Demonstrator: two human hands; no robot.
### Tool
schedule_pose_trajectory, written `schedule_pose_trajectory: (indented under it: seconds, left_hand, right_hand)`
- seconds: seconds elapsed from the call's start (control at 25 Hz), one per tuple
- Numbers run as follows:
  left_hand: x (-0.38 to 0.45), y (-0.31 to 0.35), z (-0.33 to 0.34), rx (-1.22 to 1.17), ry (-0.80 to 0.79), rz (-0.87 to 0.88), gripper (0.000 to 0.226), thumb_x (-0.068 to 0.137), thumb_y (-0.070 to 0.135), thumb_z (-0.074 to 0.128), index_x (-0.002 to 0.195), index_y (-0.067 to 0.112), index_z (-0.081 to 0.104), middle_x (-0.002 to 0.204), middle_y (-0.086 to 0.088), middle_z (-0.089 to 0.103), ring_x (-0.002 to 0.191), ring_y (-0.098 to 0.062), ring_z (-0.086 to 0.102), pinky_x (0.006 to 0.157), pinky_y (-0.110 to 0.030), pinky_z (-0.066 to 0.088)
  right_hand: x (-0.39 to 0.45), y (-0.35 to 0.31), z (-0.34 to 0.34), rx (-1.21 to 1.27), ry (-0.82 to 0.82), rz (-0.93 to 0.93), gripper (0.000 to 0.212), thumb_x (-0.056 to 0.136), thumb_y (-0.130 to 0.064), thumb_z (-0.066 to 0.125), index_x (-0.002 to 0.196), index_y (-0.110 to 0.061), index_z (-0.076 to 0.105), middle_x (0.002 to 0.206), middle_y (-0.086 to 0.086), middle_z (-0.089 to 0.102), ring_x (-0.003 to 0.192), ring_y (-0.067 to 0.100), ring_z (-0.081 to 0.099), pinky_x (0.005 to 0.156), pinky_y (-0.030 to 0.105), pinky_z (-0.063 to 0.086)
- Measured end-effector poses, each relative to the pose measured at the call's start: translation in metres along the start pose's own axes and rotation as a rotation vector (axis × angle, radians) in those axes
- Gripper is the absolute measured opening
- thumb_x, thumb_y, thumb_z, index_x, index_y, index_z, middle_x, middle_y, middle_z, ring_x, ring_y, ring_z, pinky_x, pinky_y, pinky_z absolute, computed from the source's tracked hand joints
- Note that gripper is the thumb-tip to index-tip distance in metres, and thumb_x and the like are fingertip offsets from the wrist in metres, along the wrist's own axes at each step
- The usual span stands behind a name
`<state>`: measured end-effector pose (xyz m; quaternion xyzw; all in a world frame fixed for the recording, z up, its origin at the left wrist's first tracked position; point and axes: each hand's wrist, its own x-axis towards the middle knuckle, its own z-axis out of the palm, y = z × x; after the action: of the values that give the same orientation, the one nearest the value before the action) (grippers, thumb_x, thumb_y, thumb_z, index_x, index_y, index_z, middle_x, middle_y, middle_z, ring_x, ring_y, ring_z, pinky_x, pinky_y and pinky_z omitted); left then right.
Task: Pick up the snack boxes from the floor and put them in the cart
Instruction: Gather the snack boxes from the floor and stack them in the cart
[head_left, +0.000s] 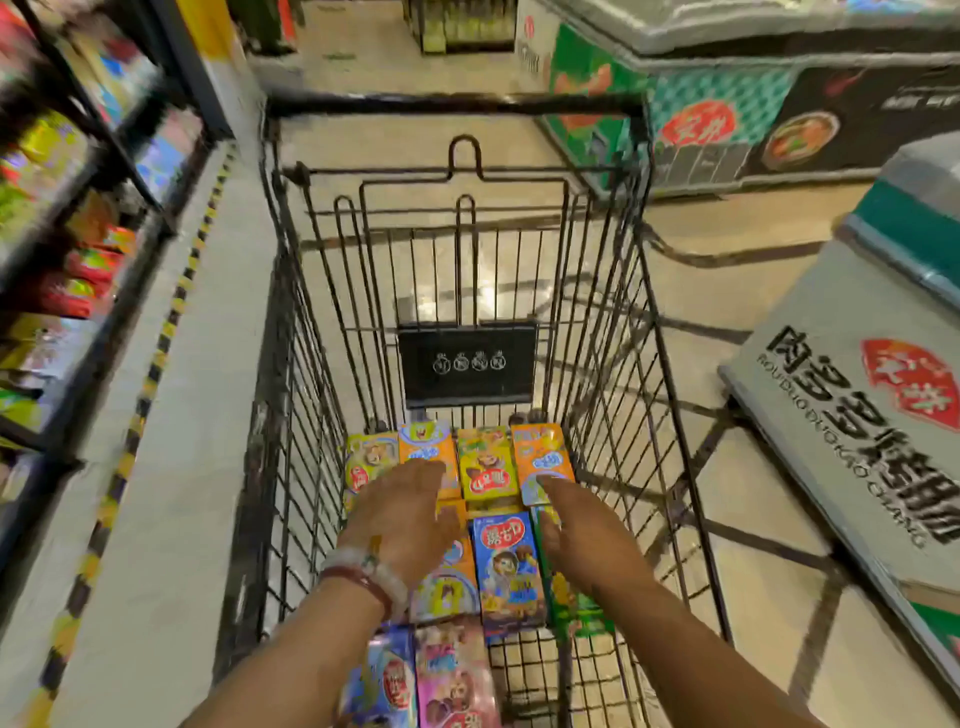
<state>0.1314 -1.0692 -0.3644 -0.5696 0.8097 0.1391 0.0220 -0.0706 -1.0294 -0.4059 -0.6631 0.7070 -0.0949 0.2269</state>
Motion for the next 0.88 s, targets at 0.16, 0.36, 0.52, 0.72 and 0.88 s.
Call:
schedule_pose_trajectory:
  seconds: [0.16, 0.36, 0.52, 0.72, 0.88]
  left_hand:
    - [-0.051, -0.009, -0.133, 0.076, 0.232, 0.002, 0.089, 0.067, 0.066, 0.017, 0.138, 0.022, 0.046, 0.141, -0.002, 0.049, 0.128, -0.019, 0.047, 0.105, -0.033, 0.036]
    - [-0.145, -0.013, -0.265, 0.079, 0.466, -0.091, 0.098, 0.058, 0.077, 0.016, 0.140, 0.028, 0.039, 0.144, 0.007, 0.043, 0.131, -0.014, 0.040, 0.106, -0.030, 0.031]
    - [-0.231, 0.004, -0.297, 0.126, 0.534, -0.179, 0.107, 0.052, 0.080, 0.008, 0.143, 0.030, 0.034, 0.149, 0.009, 0.035, 0.135, -0.014, 0.033, 0.107, -0.030, 0.027]
    - [-0.331, 0.032, -0.280, 0.185, 0.514, -0.375, 0.090, 0.070, 0.081, 0.023, 0.147, 0.033, 0.026, 0.154, 0.009, 0.027, 0.140, -0.014, 0.027, 0.111, -0.034, 0.026]
    - [-0.415, 0.049, -0.255, 0.192, 0.519, -0.576, 0.084, 0.075, 0.078, 0.027, 0.147, 0.036, 0.022, 0.156, 0.010, 0.021, 0.141, -0.015, 0.023, 0.113, -0.038, 0.024]
  right_hand:
    - [-0.018, -0.093, -0.120, -0.007, 0.088, -0.235, 0.051, 0.097, -0.031, 0.049, 0.146, -0.022, 0.036, 0.145, 0.003, 0.044, 0.132, 0.019, 0.040, 0.105, 0.024, 0.029]
    - [-0.072, -0.198, -0.241, -0.178, 0.232, -0.625, 0.055, 0.096, -0.039, 0.049, 0.146, -0.020, 0.034, 0.149, 0.004, 0.038, 0.135, 0.023, 0.035, 0.108, 0.029, 0.026]
    - [-0.126, -0.229, -0.271, -0.369, 0.290, -0.770, 0.061, 0.096, -0.053, 0.041, 0.149, -0.028, 0.026, 0.156, 0.005, 0.025, 0.142, 0.021, 0.022, 0.112, 0.032, 0.018]
    - [-0.189, -0.235, -0.265, -0.428, 0.237, -0.915, 0.066, 0.093, -0.064, 0.031, 0.150, -0.030, 0.025, 0.155, 0.006, 0.027, 0.141, 0.023, 0.024, 0.111, 0.033, 0.020]
    - [-0.241, -0.250, -0.244, -0.429, 0.173, -1.058, 0.090, 0.073, -0.077, 0.003, 0.150, -0.034, 0.023, 0.154, 0.003, 0.028, 0.140, 0.022, 0.025, 0.111, 0.036, 0.021]
